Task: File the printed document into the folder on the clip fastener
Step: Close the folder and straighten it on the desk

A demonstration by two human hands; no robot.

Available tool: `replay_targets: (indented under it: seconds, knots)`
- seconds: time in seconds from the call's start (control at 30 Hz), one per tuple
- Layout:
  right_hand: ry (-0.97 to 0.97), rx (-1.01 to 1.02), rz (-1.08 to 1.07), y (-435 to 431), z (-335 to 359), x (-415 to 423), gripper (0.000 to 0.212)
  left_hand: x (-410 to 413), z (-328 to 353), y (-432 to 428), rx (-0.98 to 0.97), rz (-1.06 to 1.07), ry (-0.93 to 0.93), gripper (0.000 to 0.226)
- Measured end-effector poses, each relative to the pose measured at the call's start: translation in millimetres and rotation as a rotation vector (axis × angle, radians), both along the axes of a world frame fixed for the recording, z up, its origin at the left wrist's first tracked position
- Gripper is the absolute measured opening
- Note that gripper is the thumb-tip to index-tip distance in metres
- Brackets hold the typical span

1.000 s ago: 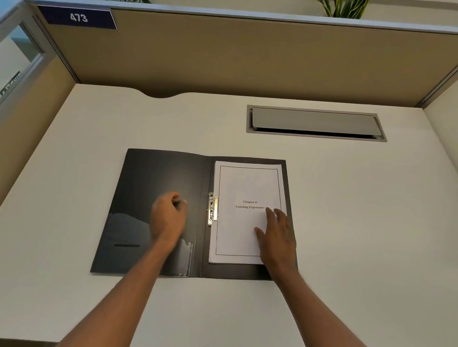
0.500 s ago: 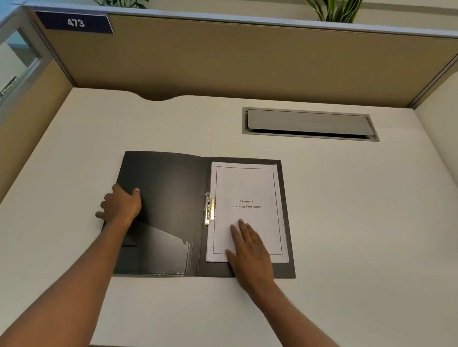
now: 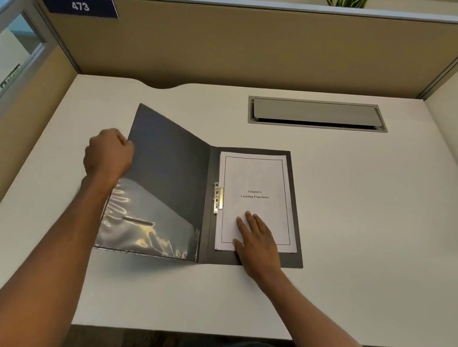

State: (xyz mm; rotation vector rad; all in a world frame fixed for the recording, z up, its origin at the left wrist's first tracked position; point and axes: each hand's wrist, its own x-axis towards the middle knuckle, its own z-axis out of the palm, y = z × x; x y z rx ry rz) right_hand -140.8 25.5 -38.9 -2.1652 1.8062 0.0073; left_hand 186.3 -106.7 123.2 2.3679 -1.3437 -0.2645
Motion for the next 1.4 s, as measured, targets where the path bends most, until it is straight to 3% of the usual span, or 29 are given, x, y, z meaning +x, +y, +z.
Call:
replay_targets:
  seconds: [0.1,0.2,0.27,0.37,0.43,0.5,0.57,0.67,0.83,0.93,1.13,1.4]
  knots:
    - [-0.026,0.030,-0.010,-3.0,2.4,-2.5,0.061,-16.9,27.9,-8.9,-0.015,-0.170,0.116,0.015]
    - [-0.109,0.150,-0.037,-14.9,21.3,-3.5,0.060,-46.0,46.9,-19.1,0.024,-0.264,0.415,0.015]
    - [-0.320,0.226,-0.142,-28.9,49.1,-1.1,0.058,-70.4,53.5,-25.3,0.077,-0.314,0.587,0.019]
    - [-0.783,0.208,-0.333,-51.1,103.0,0.0,0.051,-111.3,53.8,-30.2,0.161,-0.377,0.739,0.023]
    - [-1.041,0.187,-0.400,-61.7,137.6,-3.6,0.046,-140.3,48.5,-30.9,0.178,-0.391,0.788,0.026]
    - [-1.170,0.170,-0.442,-68.9,163.3,-10.3,0.042,-168.4,41.2,-30.0,0.164,-0.401,0.769,0.025]
    - [-1.127,0.108,-0.418,-70.8,176.9,-15.2,0.048,-193.9,32.6,-28.3,0.135,-0.421,0.755,0.023]
    - [-0.891,-0.016,-0.338,-73.1,178.9,-21.6,0.059,-222.2,21.2,-25.8,0.115,-0.485,0.674,0.030]
    - [-0.724,-0.100,-0.457,-74.4,163.2,-38.5,0.060,-232.6,5.0,-20.8,0.109,-0.576,0.625,0.030]
    - [-0.667,-0.093,-0.516,-75.6,149.1,-54.2,0.050,-216.4,-14.9,-18.1,0.059,-0.583,0.526,0.027]
    - [-0.554,-0.023,-0.596,-76.8,105.5,-87.4,0.044,-174.6,-80.9,4.5,0.173,-0.519,0.302,0.050]
    - [-0.436,0.097,-0.568,-70.3,51.5,-91.6,0.073,-167.2,-127.4,44.6,0.174,-0.498,0.302,0.069]
